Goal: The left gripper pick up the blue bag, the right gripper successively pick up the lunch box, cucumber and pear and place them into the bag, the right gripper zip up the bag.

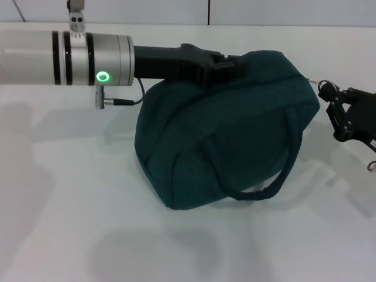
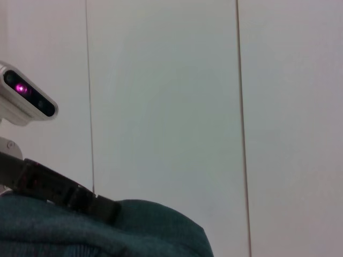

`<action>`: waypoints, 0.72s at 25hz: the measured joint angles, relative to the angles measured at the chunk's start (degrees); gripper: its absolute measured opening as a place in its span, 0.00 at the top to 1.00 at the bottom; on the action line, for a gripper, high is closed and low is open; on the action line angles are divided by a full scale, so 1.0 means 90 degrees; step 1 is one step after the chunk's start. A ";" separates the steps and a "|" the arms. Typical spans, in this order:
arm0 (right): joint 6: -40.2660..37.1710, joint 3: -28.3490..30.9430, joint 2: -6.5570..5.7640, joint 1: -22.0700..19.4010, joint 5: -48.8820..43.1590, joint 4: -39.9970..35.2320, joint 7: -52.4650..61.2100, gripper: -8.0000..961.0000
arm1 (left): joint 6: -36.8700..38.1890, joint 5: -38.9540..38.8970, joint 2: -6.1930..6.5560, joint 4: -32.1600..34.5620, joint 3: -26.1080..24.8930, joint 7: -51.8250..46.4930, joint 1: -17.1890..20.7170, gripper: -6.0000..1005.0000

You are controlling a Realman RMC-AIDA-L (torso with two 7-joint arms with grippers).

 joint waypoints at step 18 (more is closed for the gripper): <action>-0.0118 0.0036 0.0000 -0.0104 0.0056 0.0237 0.0026 0.98 | 0.0159 -0.0504 0.0016 0.0285 0.0002 0.0624 0.0273 0.94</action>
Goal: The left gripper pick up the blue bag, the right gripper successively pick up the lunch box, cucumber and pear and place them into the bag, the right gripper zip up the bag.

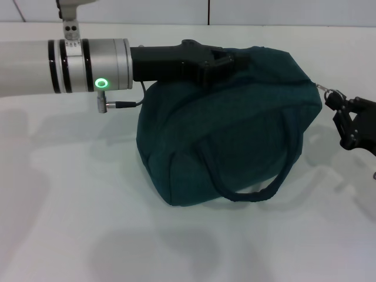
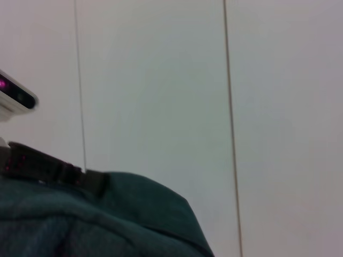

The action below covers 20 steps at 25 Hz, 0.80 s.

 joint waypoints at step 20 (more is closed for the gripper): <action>0.0198 -0.0010 -0.0069 0.0109 -0.0050 0.0024 0.0433 0.98 | 0.0004 -0.0271 -0.0008 0.0148 -0.0005 0.0012 0.0081 0.86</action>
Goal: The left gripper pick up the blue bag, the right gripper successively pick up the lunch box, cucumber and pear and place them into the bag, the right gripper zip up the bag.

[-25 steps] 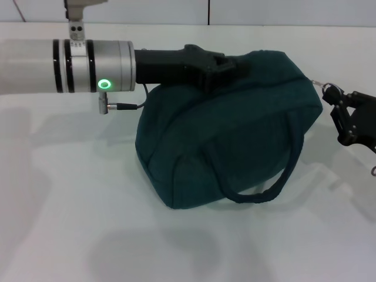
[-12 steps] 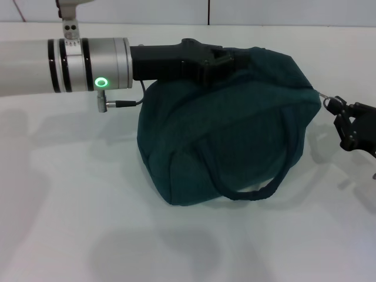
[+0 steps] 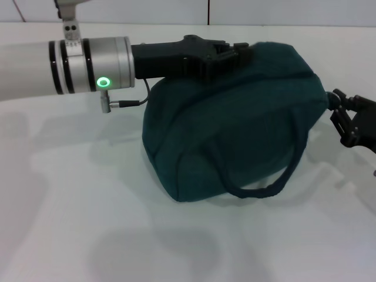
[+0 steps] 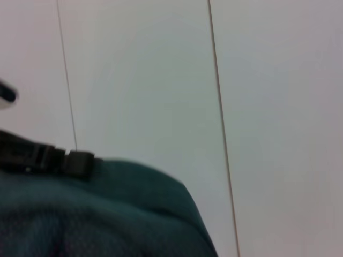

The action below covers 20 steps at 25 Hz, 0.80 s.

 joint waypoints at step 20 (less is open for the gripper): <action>-0.2413 0.0009 -0.0879 -0.0072 -0.0597 -0.0064 0.1268 0.34 | 0.1846 -0.1770 0.0013 0.0495 0.0003 0.1735 0.1306 0.37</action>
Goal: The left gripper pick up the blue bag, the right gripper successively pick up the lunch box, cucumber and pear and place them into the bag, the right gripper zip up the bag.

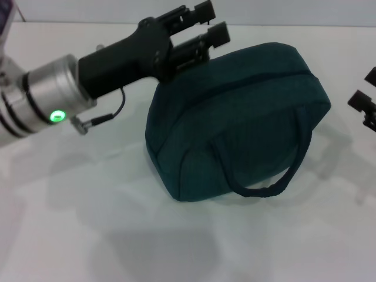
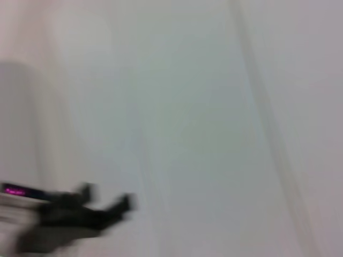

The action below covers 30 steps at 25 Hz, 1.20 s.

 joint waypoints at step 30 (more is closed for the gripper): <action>-0.1311 0.0103 -0.0131 0.1003 -0.1772 -0.0216 0.0125 0.34 | 0.0539 0.0837 -0.0033 0.0655 0.0000 0.2918 0.1527 0.36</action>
